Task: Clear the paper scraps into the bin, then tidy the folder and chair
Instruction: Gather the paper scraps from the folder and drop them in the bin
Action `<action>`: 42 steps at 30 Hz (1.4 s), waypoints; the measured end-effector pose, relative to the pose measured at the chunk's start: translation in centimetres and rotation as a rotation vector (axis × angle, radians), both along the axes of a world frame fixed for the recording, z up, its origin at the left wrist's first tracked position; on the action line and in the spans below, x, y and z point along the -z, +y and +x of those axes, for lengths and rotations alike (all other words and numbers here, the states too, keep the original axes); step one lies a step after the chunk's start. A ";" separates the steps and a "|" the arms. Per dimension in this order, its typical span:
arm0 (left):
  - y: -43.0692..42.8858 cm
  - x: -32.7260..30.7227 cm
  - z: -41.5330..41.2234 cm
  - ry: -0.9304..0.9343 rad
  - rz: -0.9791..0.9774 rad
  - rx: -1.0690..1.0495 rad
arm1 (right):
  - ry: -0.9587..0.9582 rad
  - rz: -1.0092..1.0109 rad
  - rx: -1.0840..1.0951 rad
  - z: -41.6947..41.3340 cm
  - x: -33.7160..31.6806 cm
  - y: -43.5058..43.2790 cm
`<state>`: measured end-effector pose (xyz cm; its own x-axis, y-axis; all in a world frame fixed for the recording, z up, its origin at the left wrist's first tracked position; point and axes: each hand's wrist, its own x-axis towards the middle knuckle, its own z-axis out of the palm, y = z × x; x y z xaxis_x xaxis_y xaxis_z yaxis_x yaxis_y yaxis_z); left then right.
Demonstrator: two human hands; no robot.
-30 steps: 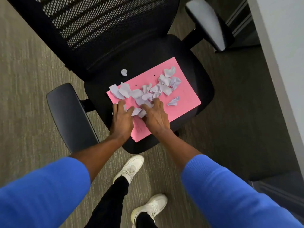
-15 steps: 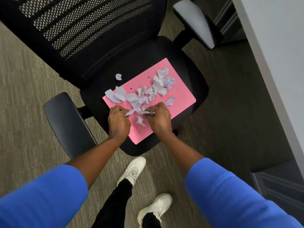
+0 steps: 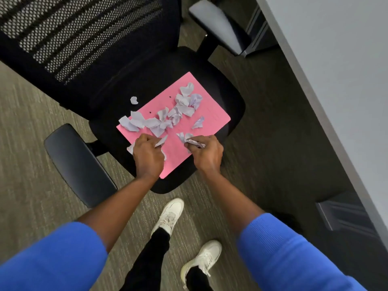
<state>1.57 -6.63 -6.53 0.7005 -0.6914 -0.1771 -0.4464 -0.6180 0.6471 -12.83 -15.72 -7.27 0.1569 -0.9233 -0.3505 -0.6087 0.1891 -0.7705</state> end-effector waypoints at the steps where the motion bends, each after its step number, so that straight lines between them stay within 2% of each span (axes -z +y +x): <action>1: 0.0 -0.1 -1.0 -0.008 0.002 0.025 | -0.002 0.000 0.019 -1.2 0.0 0.5; 12: 0.0 1.8 -18.1 0.000 0.139 0.362 | 0.087 0.051 0.285 -19.7 1.6 7.6; 18: 1.2 5.5 -29.3 0.115 0.220 0.489 | 0.098 0.066 0.431 -30.9 3.6 12.5; 21: 1.9 7.3 -34.9 0.143 0.264 0.556 | 0.078 0.130 0.525 -35.9 5.3 14.6; 25: 2.7 10.2 -42.1 0.106 0.371 0.668 | 0.153 0.194 0.598 -42.8 8.9 16.7; 28: 2.9 12.9 -46.8 0.125 0.441 0.803 | 0.064 0.302 0.624 -47.2 11.4 17.6; 31: 2.2 15.5 -50.8 0.122 0.540 0.939 | 0.049 0.172 0.767 -50.3 14.1 17.5; 33: 1.9 17.3 -53.0 0.122 0.555 0.948 | 0.076 0.171 0.777 -51.7 15.9 17.3; 36: 1.3 20.5 -55.9 0.232 0.555 0.871 | 0.182 0.156 0.734 -53.8 19.1 16.8; 39: 0.4 24.1 -58.2 0.370 0.575 0.778 | 0.323 0.249 0.699 -55.6 22.1 16.1; 42: -0.5 27.2 -59.8 0.429 0.592 0.763 | 0.364 0.302 0.728 -57.0 24.6 15.2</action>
